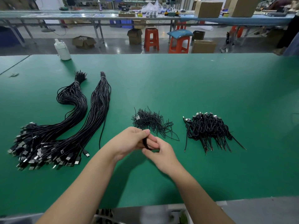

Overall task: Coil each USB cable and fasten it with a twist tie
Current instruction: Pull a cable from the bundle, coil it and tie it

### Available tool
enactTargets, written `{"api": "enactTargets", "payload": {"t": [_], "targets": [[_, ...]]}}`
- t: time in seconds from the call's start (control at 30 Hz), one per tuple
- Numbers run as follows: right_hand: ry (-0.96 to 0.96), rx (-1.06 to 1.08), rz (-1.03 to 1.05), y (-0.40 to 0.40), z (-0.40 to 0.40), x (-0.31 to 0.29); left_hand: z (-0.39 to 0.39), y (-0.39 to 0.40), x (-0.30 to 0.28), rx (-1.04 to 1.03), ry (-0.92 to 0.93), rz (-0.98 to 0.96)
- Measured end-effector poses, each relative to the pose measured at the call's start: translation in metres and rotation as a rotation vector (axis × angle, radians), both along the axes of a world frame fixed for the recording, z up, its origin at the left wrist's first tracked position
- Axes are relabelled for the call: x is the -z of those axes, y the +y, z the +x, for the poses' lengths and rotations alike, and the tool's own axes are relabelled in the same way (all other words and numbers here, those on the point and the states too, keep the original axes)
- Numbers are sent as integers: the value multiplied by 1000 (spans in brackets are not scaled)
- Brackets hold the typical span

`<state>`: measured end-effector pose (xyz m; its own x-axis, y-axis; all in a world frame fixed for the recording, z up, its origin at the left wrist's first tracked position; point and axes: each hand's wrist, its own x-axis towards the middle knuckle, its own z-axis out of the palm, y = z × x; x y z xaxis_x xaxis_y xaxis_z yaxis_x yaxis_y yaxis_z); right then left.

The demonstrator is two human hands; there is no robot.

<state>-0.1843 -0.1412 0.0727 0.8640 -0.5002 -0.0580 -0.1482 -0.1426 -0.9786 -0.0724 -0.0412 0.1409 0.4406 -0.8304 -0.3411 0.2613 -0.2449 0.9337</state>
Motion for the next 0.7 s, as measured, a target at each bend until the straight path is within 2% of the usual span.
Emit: {"api": "enactTargets", "payload": {"t": [0.07,0.17,0.2,0.27,0.37,0.5,0.57,0.7], "targets": [[62,-28,-229,-3,-1,1,-4,-2,3,-40,-335,155],[176,-106,-529,-2,0,2,-9,-3,7,-8,-1029,537],[207,-123,-587,-1,-1,2,-10,-3,11,-17,-1135,583],[245,-142,-642,3,-3,4,-6,0,20,-1,-1111,536],[274,-138,-632,6,-7,6,-1,4,29,64,-898,309],[293,-166,-617,9,-5,7,6,3,41,44,-976,267],[300,-213,-534,10,-1,9,9,2,46,37,-1011,303],[253,-210,-213,12,6,14,12,-3,51,45,-1084,381]]}}
